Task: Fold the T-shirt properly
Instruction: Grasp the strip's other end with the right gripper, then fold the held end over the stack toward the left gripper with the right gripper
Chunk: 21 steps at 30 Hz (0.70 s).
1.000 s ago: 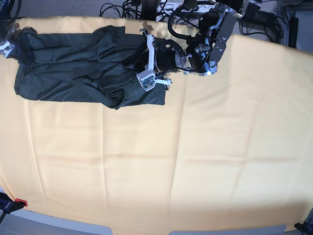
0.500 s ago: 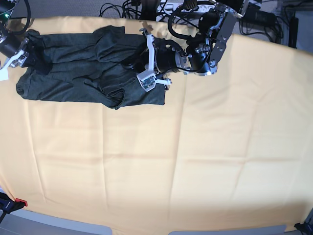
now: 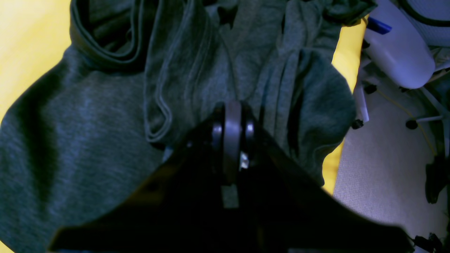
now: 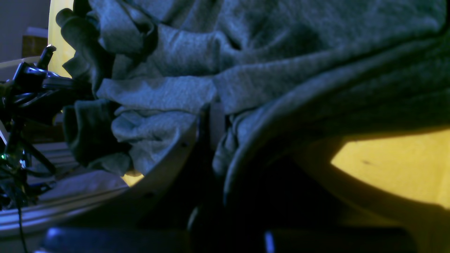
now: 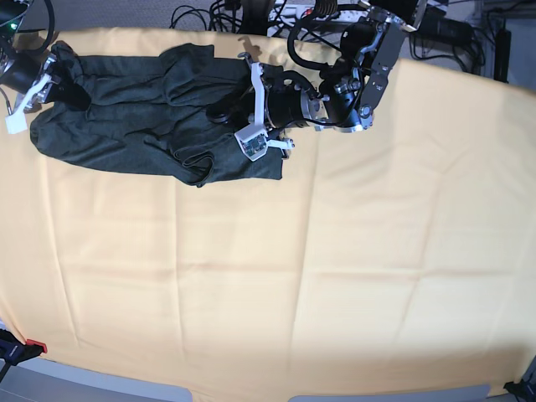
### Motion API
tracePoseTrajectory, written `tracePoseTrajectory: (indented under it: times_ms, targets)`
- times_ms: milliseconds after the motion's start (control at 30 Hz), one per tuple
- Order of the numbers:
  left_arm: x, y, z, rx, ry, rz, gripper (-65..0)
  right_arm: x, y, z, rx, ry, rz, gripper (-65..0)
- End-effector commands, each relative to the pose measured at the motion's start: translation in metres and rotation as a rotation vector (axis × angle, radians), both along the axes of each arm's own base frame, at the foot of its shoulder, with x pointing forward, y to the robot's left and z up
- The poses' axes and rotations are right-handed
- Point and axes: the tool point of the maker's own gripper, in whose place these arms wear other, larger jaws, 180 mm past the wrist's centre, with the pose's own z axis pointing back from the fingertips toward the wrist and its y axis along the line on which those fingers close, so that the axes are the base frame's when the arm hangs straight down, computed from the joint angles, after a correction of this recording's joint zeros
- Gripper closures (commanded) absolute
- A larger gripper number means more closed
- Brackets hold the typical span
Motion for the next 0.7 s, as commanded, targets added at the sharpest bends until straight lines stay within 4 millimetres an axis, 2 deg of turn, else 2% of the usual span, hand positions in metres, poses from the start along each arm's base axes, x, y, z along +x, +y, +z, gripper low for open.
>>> tracePoseTrajectory:
  times_ms: [0, 167, 367, 500, 567, 667]
  targets:
    - [0.004, -0.005, 0.016, -0.062, -0.022, 0.004, 0.0, 0.003, -0.003, 0.007, -0.024, -0.013, 0.019, 0.0]
    - [0.002, -0.008, 0.024, -0.111, 0.000, 0.002, 0.0, 0.011, -0.007, 0.023, -0.066, -0.067, 0.028, 0.0]
    - [0.014, 0.002, 0.040, -0.195, 0.010, 0.043, 0.0, 0.020, -0.031, 0.053, -0.153, -0.162, -0.024, 0.0]
    - [0.030, 0.018, 0.060, -0.308, 0.023, 0.107, 0.0, 0.019, -0.057, 0.052, -0.269, -0.146, -0.084, 0.0]
    - [0.039, 0.028, 0.069, -0.352, 0.026, 0.146, 0.0, 0.017, -0.061, 0.048, -0.297, -0.130, -0.088, 0.0]
    - [0.051, 0.043, 0.074, -0.373, 0.016, 0.201, -4.3, 0.018, -0.066, 0.047, -0.322, -0.123, -0.090, 0.0]
